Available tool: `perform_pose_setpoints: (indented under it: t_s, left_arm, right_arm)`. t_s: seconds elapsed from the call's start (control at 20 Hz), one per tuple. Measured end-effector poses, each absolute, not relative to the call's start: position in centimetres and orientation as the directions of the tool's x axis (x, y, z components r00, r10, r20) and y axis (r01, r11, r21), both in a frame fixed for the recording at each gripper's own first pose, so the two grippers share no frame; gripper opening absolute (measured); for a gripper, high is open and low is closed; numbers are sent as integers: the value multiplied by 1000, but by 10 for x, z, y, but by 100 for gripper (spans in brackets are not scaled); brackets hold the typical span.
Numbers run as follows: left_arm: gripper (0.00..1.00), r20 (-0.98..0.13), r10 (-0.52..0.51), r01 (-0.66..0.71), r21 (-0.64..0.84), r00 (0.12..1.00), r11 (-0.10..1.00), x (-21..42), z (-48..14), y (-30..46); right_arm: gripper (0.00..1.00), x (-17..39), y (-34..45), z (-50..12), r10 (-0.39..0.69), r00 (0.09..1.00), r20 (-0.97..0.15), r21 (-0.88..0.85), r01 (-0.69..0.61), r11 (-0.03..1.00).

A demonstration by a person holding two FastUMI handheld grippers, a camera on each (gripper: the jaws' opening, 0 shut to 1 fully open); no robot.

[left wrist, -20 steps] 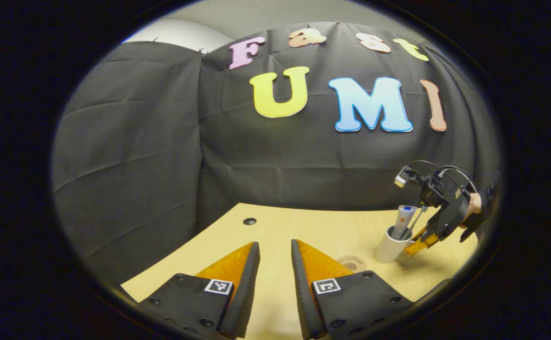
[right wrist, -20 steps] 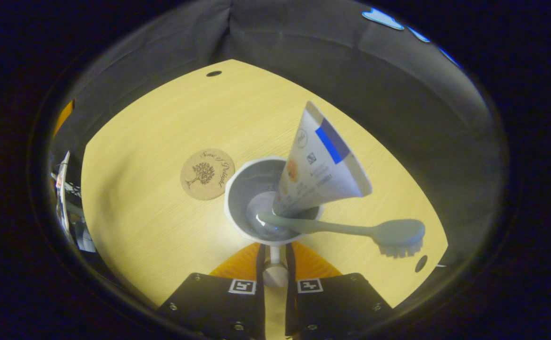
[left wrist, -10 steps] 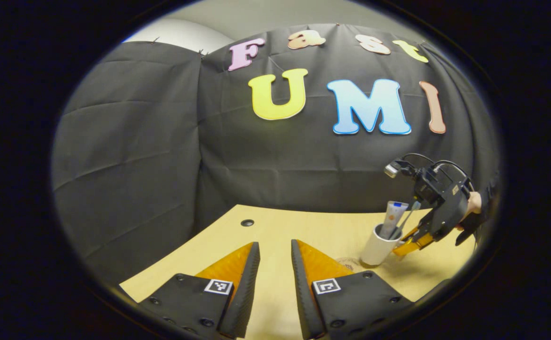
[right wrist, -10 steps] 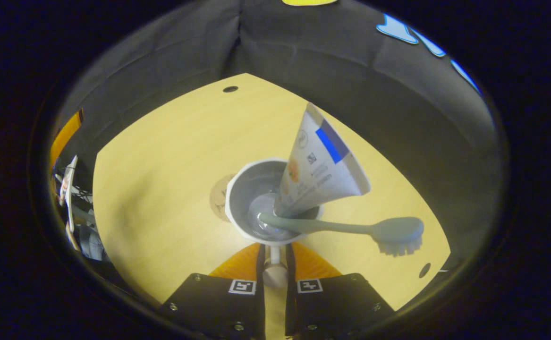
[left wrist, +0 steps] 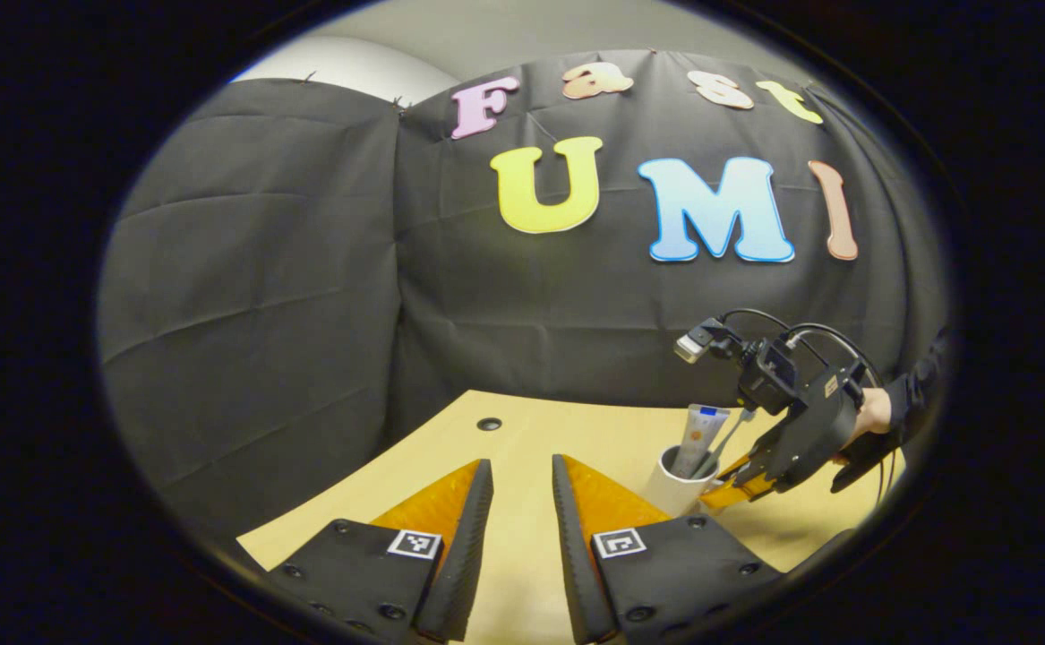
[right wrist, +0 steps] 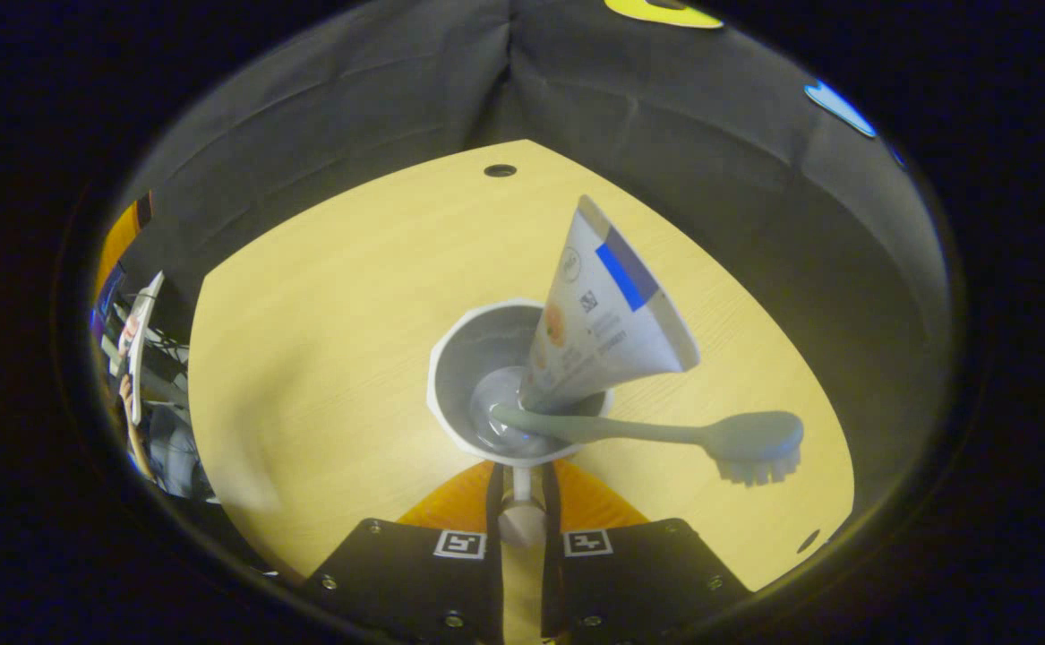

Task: Put the toothbrush and toothpaste on the desktop into the cup, then pick up the cup and place it on the coaster on the desktop.

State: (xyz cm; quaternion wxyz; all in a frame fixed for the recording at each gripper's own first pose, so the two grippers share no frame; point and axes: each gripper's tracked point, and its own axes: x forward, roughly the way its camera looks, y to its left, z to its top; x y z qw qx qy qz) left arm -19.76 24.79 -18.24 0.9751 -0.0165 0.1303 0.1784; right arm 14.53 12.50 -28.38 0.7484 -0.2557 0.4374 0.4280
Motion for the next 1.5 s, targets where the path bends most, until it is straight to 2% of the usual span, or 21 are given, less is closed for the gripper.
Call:
perform_pose_setpoints:
  t_s: [0.1, 0.15, 0.45, 0.5, 0.65, 0.7, 0.8, 0.9, 0.95, 1.0, 1.05, 1.3, 1.35, 1.4, 1.5]
  left_arm:
    - [43, -263, 351, -362, 7, 899, 932, -202, -183, 251]
    - [47, -265, 354, -366, 5, 897, 931, -204, -184, 254]
    - [51, -257, 354, -367, -1, 899, 930, -204, -184, 260]
    - [47, -256, 352, -365, -3, 900, 931, -204, -183, 259]
    - [47, -254, 336, -350, -11, 907, 937, -204, -183, 255]
    - [43, -253, 330, -344, -12, 909, 939, -202, -182, 252]
    - [47, -249, 311, -325, -15, 917, 946, -198, -180, 246]
    - [43, -242, 286, -299, -15, 927, 954, -194, -175, 235]
    - [47, -239, 270, -282, -16, 933, 959, -190, -173, 230]
    - [43, -236, 253, -264, -17, 938, 964, -188, -172, 224]
    - [47, -230, 234, -245, -20, 945, 969, -185, -169, 218]
    - [47, -214, 137, -152, -54, 967, 987, -171, -156, 186]
    - [43, -209, 119, -134, -61, 971, 989, -168, -152, 179]
    - [47, -204, 101, -116, -65, 974, 991, -166, -149, 173]
    - [47, -185, 69, -81, -60, 980, 995, -163, -138, 161]
  right_arm:
    - [17, 147, 125, -284, 406, 254, -878, -15, -862, 506]
    - [17, 147, 124, -284, 397, 260, -880, -24, -860, 510]
    - [17, 145, 121, -288, 360, 264, -895, -37, -847, 531]
    - [22, 145, 122, -289, 363, 267, -893, -33, -843, 537]
    - [29, 145, 121, -285, 374, 275, -885, -29, -836, 547]
    - [27, 146, 121, -283, 379, 279, -882, -27, -834, 551]
    - [26, 147, 120, -278, 386, 298, -873, -32, -824, 566]
    - [26, 146, 113, -273, 387, 312, -868, -35, -814, 580]
    - [26, 145, 109, -270, 387, 321, -864, -36, -807, 589]
    - [27, 144, 105, -265, 388, 335, -858, -40, -799, 600]
    - [27, 143, 99, -259, 389, 354, -850, -49, -789, 612]
    - [27, 131, 74, -214, 402, 481, -779, -76, -709, 701]
    - [27, 127, 69, -202, 404, 509, -760, -71, -683, 727]
    - [27, 124, 64, -192, 402, 538, -741, -67, -654, 753]
    - [26, 119, 51, -170, 377, 615, -692, -82, -586, 806]
